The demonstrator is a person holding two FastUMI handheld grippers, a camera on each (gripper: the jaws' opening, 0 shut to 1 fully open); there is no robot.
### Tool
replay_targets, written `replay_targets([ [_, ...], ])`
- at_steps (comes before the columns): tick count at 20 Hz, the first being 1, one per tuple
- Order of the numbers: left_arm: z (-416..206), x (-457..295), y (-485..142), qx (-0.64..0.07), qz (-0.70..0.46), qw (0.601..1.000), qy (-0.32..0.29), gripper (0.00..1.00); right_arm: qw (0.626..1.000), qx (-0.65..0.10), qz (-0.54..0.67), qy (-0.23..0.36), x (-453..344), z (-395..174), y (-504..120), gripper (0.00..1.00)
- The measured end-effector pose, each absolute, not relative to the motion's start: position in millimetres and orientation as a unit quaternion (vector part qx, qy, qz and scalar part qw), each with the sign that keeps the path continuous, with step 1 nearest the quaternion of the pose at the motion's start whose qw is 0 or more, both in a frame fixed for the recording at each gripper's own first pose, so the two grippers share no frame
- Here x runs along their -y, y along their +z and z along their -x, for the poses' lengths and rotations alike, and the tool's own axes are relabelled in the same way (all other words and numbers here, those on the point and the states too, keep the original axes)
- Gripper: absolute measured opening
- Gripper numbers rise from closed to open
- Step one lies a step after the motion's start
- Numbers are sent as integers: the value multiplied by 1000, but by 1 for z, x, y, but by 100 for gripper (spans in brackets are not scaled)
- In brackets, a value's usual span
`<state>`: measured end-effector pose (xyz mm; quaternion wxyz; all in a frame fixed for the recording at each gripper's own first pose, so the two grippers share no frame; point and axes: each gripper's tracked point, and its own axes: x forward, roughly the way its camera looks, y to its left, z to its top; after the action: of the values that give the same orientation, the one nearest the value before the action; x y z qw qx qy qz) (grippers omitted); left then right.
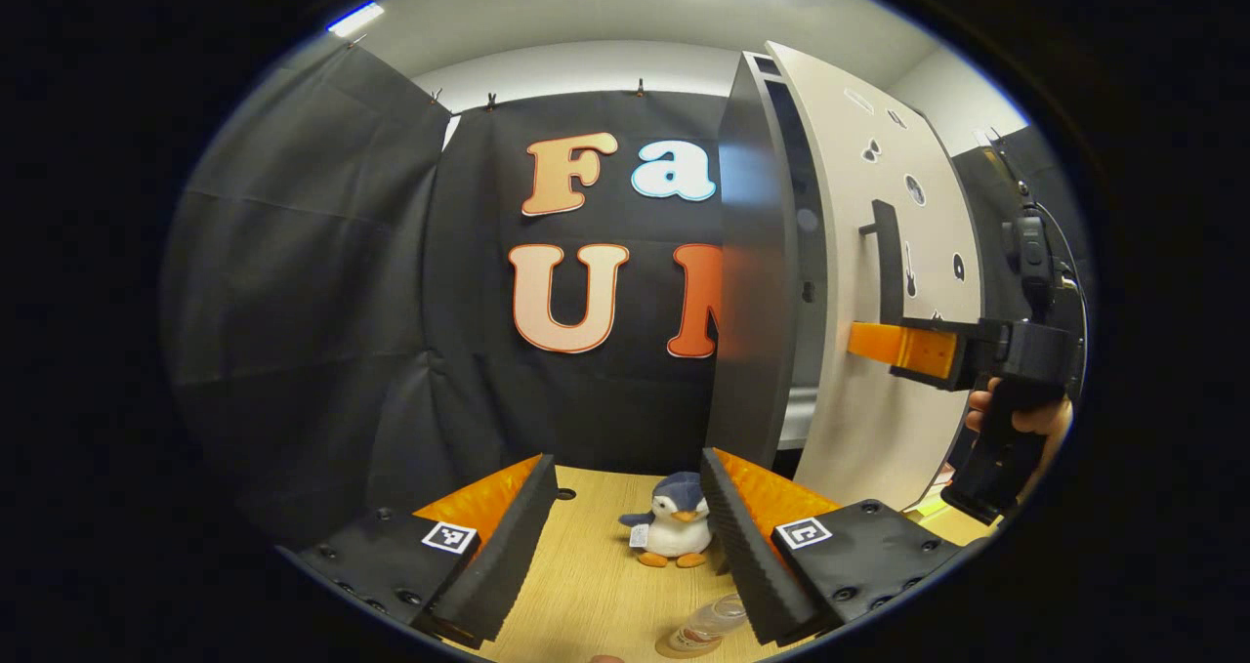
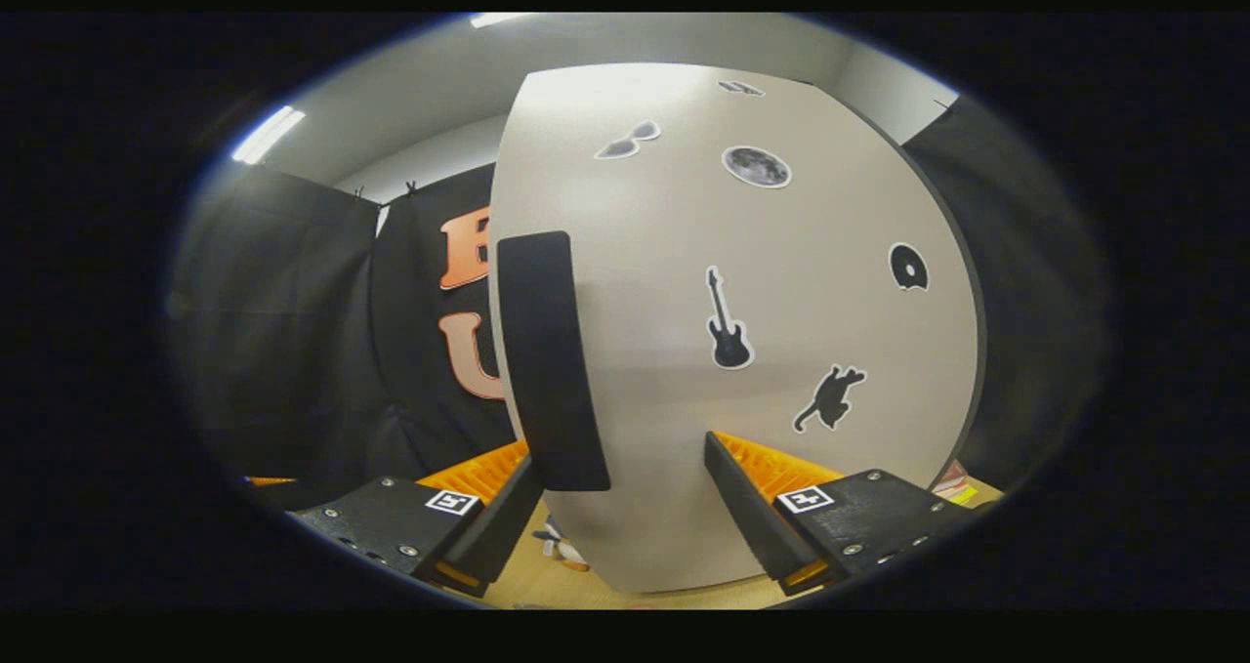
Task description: Open the cabinet door with the right hand, grasp the bottle in the cabinet with the left hand and place it on the coaster, then close the cabinet door with the right hand.
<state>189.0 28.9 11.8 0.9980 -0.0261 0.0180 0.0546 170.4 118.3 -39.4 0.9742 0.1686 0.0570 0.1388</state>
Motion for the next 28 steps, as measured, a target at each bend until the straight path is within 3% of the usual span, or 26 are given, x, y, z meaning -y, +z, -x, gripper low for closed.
replay_targets([
  [21,-185,-29,13,-14,29,999,43,95,987,-65,-128,77,-122,-184,-48,95],
  [28,-185,-24,11,-16,29,999,40,95,980,-72,-139,122,-134,-161,-41,95],
])
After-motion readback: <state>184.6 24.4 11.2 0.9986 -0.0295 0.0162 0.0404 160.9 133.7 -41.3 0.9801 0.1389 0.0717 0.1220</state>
